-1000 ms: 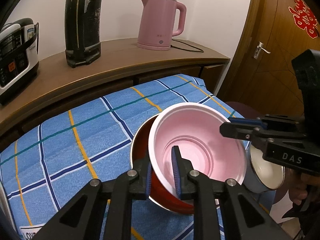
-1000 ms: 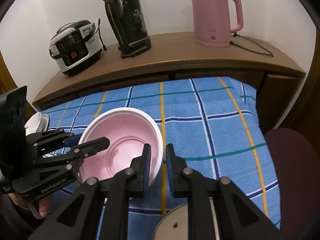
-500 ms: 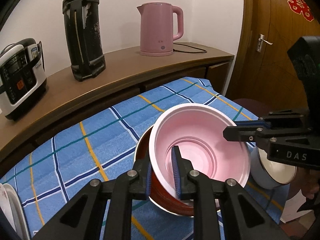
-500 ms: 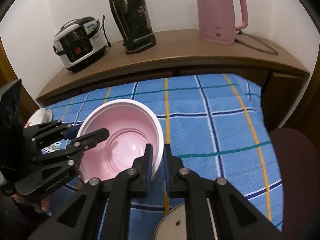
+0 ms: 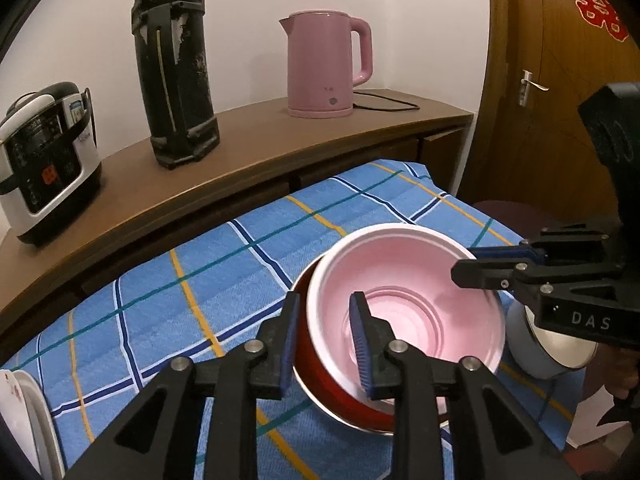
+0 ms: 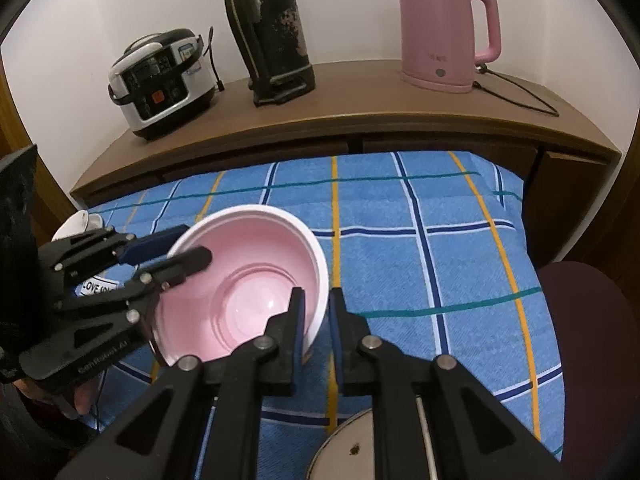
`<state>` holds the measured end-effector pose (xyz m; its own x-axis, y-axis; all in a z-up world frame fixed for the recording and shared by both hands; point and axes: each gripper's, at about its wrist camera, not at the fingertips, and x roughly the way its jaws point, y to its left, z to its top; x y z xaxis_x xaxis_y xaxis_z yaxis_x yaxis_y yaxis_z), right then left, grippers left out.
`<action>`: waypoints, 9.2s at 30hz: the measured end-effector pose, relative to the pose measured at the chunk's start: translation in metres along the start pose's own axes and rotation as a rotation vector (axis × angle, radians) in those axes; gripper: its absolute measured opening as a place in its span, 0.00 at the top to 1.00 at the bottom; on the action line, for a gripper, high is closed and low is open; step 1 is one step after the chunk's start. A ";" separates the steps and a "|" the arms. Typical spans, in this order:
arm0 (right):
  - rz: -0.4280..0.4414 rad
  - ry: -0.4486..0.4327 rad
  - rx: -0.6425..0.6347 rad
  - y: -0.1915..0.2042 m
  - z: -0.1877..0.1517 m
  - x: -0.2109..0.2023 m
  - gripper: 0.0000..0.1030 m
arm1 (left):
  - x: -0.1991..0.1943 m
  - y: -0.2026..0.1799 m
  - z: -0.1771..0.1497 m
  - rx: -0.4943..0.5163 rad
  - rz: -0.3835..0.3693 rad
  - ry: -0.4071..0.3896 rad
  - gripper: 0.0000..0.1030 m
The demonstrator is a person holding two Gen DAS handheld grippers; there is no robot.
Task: Organize plates and bowls
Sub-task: 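Open both grippers and pull back from the nested bowls, then move both grippers to the rim of the white enamel bowl, then close both grippers on the white enamel bowl rim and lift it, then carry the white enamel bowl over the nested pink and red bowls, then lower the white enamel bowl into the nested bowls with both grippers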
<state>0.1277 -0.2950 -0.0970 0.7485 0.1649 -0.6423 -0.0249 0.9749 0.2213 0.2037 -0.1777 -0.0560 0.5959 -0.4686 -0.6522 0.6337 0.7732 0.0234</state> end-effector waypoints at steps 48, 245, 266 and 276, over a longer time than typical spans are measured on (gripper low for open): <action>-0.124 -0.080 0.153 -0.090 -0.090 -0.100 0.70 | -0.048 -0.112 -0.023 -0.026 -0.190 -0.058 0.37; 0.057 -0.053 0.059 0.023 -0.010 -0.032 0.84 | -0.011 0.012 0.003 -0.164 -0.067 -0.042 0.70; 0.097 -0.042 0.066 0.029 -0.009 -0.024 0.84 | -0.007 0.024 0.002 -0.189 -0.075 0.009 0.70; 0.106 -0.044 0.062 0.033 -0.005 -0.018 0.84 | -0.007 0.032 0.001 -0.205 -0.061 0.018 0.69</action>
<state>0.1096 -0.2650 -0.0818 0.7720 0.2589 -0.5805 -0.0654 0.9408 0.3326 0.2203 -0.1506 -0.0501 0.5492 -0.5112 -0.6611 0.5539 0.8150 -0.1701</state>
